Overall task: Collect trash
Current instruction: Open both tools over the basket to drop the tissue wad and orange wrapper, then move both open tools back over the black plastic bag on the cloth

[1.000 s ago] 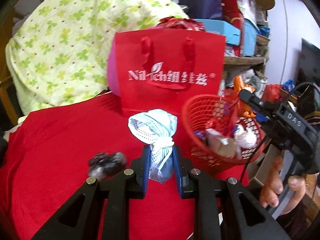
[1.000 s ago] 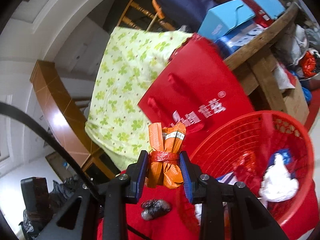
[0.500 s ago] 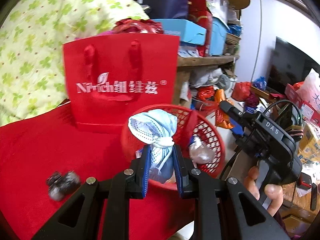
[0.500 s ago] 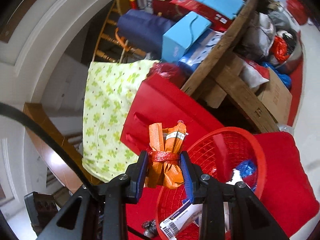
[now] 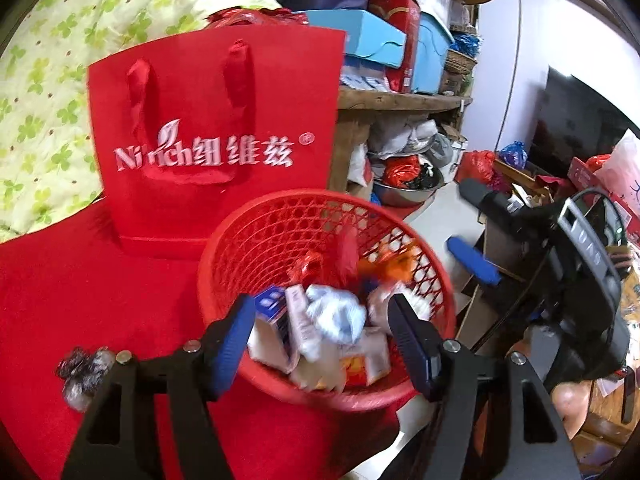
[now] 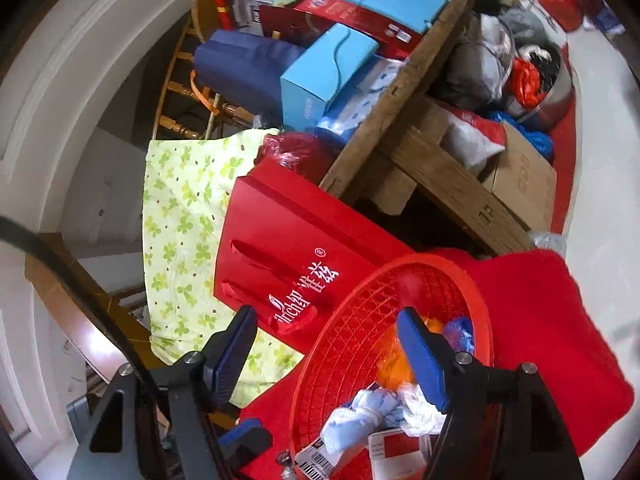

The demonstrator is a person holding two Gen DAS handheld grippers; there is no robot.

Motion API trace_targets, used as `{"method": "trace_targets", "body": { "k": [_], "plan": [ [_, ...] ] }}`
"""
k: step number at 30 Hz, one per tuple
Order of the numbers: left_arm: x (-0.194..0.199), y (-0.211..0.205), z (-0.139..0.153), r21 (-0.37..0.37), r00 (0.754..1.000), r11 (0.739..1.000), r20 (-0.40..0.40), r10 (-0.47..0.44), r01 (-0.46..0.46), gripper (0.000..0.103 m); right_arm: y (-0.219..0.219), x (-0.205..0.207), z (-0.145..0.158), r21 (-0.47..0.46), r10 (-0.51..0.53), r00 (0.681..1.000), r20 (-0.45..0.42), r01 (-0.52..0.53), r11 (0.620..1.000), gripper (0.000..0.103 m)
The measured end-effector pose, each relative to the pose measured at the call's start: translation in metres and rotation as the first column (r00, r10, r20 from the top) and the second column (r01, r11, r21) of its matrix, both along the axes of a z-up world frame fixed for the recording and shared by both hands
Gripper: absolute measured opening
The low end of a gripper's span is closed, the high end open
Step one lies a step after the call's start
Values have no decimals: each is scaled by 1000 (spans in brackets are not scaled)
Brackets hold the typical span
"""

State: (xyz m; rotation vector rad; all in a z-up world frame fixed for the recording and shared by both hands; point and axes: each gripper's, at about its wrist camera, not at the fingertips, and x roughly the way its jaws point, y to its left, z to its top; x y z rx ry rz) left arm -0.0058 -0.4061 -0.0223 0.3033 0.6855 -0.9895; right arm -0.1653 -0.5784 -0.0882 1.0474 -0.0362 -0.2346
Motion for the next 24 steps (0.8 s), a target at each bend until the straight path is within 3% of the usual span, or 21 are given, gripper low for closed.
{"method": "trace_targets", "body": {
  "k": [8,15,18,24],
  "plan": [
    [15,72,-9,-9,994,994,-19,110,-110,70,32,16,22,-160,36,999,-17,-38,986,76],
    [34,158,-28,19,965,965,-8,264,-263,70,76,43,39,-295,143,989,-30,-145,944,76],
    [45,199,-40,37,935,935,-22,353,-352,70,101,57,46,-362,205,978,-40,-205,909,76],
    [61,272,-54,40,853,854,-42,520,-518,70,150,88,48,-433,331,940,-82,-333,838,76]
  ]
}}
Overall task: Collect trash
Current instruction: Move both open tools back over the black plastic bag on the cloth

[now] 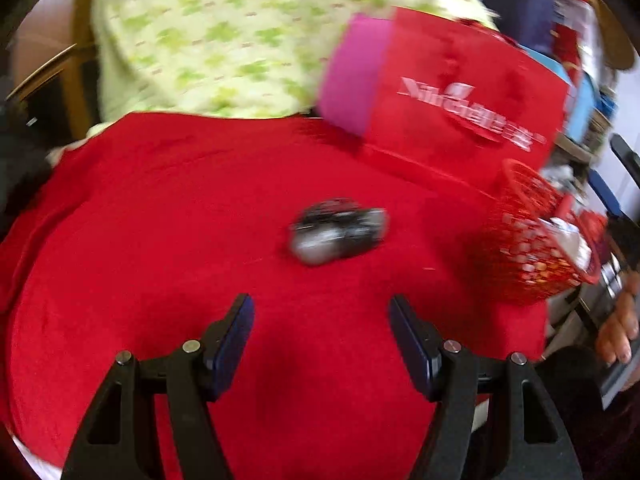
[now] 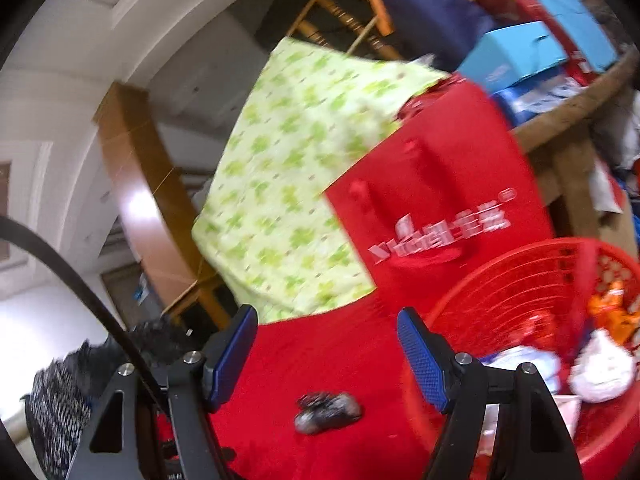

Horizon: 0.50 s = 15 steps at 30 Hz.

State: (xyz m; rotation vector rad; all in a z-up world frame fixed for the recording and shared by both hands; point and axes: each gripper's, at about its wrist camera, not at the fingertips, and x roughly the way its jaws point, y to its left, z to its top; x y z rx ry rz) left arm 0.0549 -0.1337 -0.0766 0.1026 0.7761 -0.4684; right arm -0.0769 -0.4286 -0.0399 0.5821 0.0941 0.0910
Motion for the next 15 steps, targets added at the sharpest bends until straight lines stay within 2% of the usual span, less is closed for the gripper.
{"method": "trace_targets", "body": {
  "k": [4,9,15],
  "plan": [
    [4,28,-7,9,997,998,21,68,-68,70,24,28,-7,-5,79,994,-71,-79,997,76],
    [8,42,-22,24,996,996,26,84,-84,70,50,72,-26,11,138,965,-221,-139,990,76],
    [23,80,-44,-1,988,989,-30,151,-151,70,59,128,-61,161,236,897,-375,-187,969,76]
  ]
}}
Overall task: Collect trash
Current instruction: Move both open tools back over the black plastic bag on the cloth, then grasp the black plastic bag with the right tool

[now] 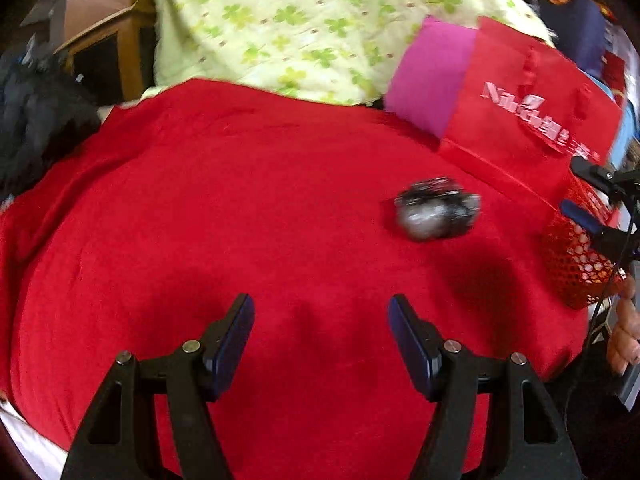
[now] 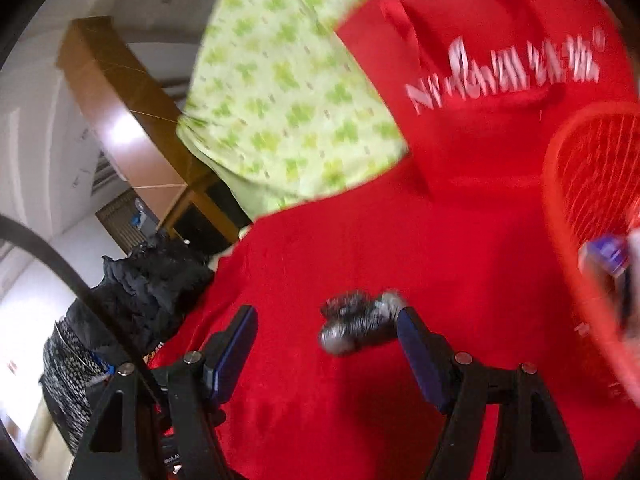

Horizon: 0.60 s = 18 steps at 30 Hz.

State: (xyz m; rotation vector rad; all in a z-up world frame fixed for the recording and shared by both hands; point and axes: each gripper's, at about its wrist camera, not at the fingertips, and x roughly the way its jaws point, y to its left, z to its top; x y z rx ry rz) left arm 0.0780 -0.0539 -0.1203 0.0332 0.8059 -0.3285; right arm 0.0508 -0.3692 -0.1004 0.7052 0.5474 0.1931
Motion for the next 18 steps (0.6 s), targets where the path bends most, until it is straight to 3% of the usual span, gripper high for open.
{"method": "trace_targets", "body": {
  "k": [6,13,18],
  "plan": [
    [7,42,-26,-29,995,996,-63,80,-82,70,0,52,-36,113,0,988,-155,18,993,76],
    [7,57,-38,-46,992,993,-76,101,-105,70,-1,98,-80,193,-20,943,-332,89,977,76],
    [1,48,-46,-24,993,996,-85,80,-82,70,10,119,-91,152,-45,924,-379,110,982,76]
  ]
}}
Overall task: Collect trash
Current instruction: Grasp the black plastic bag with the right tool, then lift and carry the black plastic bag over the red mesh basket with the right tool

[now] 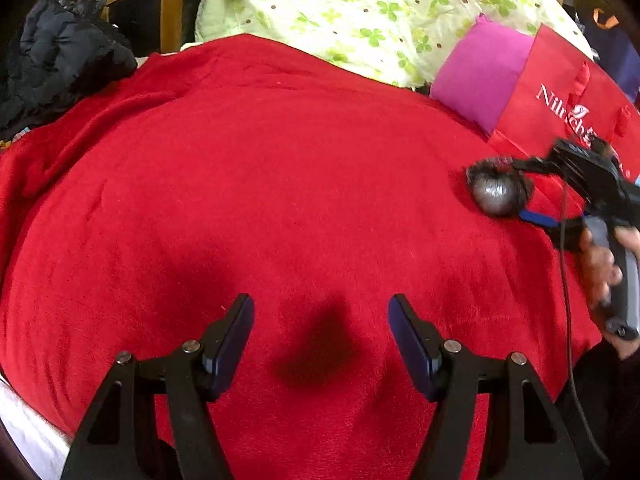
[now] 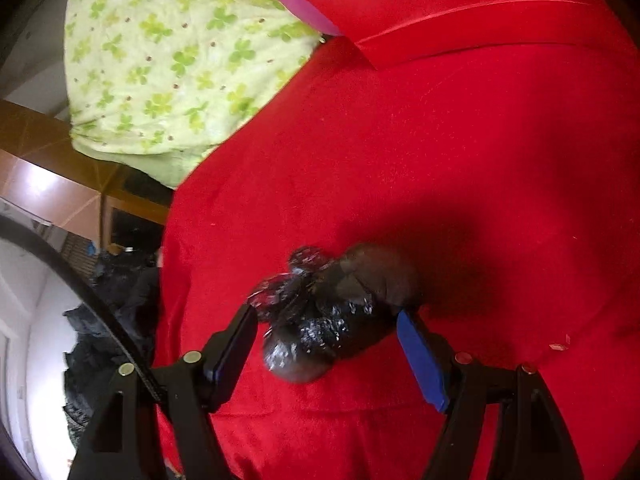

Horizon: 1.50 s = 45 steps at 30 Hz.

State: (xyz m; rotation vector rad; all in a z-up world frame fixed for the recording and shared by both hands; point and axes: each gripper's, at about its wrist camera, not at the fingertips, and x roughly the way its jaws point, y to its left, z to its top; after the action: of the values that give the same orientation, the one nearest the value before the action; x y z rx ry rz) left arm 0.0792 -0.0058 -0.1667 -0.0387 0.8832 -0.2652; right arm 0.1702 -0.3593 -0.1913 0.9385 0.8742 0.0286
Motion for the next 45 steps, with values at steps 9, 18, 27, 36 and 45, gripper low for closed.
{"method": "trace_targets", "body": {
  "k": [9,18,27,36,45],
  "plan": [
    [-3,-20,-8,44,998,998,-30,-46,48,70,12,18,-4,-116,55,998,-19,-57,992,54],
    [-15,-45,22,86,997,994,13,-72,71,70,4,-20,44,-163,80,983,164,-53,985,51],
    [-24,-67,61,68,993,993,58,-105,101,70,-9,-96,105,-297,112,918,380,7,955,51],
    [-35,-98,108,35,977,984,119,-175,172,70,-12,-154,132,-372,129,854,504,80,925,51],
    [-55,-137,139,59,943,961,185,-275,269,70,-15,-193,140,-398,141,810,569,122,909,51]
  ]
}}
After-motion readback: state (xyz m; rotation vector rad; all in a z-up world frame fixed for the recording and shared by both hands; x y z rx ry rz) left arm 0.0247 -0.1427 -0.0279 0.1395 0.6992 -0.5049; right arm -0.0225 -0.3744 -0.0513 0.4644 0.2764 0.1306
